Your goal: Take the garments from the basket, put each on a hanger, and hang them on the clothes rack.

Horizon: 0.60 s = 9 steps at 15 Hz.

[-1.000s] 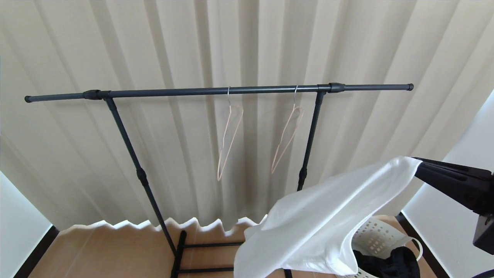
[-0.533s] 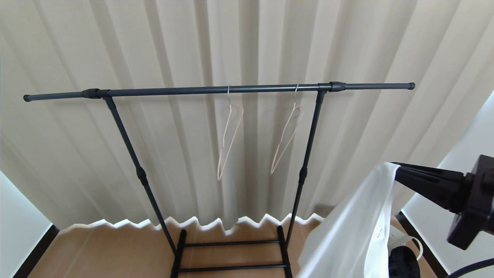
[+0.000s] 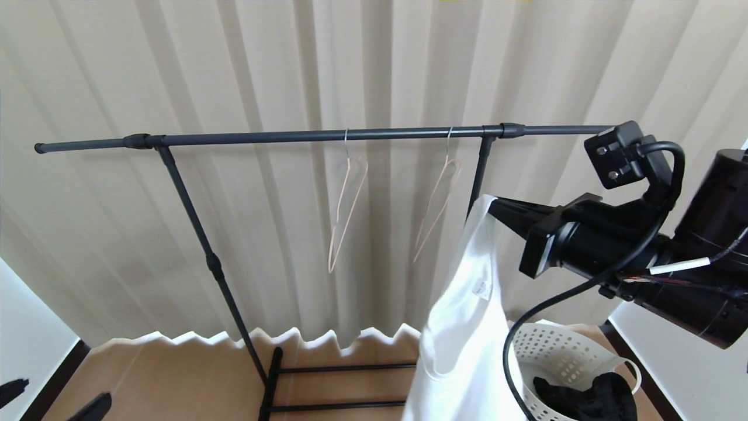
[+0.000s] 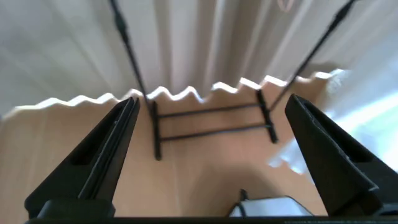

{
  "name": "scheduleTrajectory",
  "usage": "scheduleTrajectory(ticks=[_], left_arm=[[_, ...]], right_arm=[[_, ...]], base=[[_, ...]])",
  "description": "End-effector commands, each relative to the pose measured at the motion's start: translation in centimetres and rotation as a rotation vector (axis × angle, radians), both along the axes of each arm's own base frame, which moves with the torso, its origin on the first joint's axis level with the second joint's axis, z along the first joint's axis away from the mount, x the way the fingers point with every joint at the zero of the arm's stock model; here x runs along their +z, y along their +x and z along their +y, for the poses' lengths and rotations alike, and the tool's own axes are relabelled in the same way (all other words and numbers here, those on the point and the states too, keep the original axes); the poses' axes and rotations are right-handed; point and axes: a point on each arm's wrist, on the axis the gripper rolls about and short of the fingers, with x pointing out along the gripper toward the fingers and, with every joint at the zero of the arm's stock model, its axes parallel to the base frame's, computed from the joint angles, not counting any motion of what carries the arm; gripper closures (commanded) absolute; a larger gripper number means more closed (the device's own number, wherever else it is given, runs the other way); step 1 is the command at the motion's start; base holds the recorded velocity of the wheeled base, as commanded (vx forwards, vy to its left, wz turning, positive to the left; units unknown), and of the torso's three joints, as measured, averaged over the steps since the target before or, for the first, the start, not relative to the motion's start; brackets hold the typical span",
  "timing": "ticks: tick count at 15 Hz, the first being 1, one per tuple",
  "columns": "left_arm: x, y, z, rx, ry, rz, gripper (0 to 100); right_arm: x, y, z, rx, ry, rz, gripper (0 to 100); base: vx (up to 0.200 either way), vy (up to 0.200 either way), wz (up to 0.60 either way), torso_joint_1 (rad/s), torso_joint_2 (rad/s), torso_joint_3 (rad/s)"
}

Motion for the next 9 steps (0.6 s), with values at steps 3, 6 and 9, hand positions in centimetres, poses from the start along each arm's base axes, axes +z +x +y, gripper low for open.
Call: scheduleTrajectory(ticks=[3,6,9], left_arm=[[4.2,10.2,-8.0,-0.288,-0.127,0.239,0],[4.2,13.0,-12.8,-0.396,-0.111,0.301,0],[3.8,15.6,-16.7,-0.424,-0.098,0.327,0]], right_arm=[[-1.4,0.6,1.5,0.004,-0.019,0.032,100],[-1.7,0.6,2.7,0.024,-0.011,0.025,100],[-2.4,0.9,3.9,0.017,0.002,0.003,100]], base=[[0.000,0.000,0.00,0.000,0.00,0.000],[0.000,0.000,0.00,0.000,0.00,0.000],[0.000,0.000,0.00,0.000,0.00,0.000]])
